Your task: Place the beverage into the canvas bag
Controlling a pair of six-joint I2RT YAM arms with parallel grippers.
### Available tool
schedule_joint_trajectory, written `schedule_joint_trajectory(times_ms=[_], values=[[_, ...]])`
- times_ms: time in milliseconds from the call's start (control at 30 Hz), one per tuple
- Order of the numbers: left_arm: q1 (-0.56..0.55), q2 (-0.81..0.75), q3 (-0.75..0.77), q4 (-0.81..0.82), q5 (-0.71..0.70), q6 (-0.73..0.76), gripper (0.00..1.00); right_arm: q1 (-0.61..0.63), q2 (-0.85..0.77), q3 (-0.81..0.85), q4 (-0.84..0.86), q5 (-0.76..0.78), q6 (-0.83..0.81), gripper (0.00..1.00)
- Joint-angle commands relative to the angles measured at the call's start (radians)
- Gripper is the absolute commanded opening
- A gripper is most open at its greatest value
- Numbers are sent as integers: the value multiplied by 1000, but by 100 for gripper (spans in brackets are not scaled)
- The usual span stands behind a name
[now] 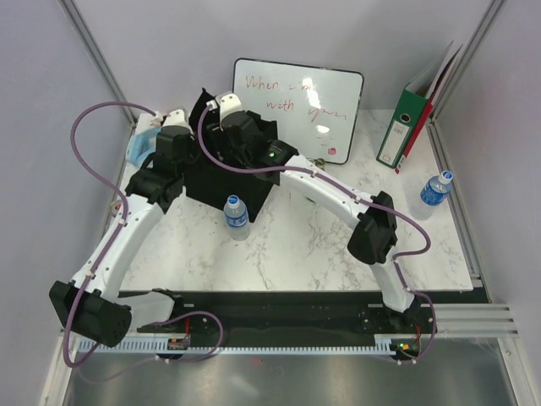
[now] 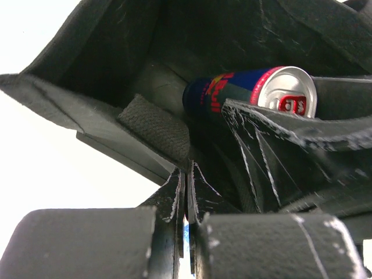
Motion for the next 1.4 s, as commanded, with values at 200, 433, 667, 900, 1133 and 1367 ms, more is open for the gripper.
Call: schedule_joint_trajectory(times_ms=[200,433,667,900,1133,1367], values=[[2,-60,-58,48,44,33,2,5,-58,91,142,-32,67,0],[2,-62,-71,57,52,37,2,7,-7,76,142,2,96,0],[2,-86,-77,53,53,32,2,-7,61,-1,67,71,86,0],[2,-98,-104,51,55,26,2,-38,107,-71,74,29,95,0],[2,-111,-120,47,59,12,2,-39,156,-94,96,31,101,0],[2,-118,-124,39,68,6,2,-41,186,-116,130,23,112,19]])
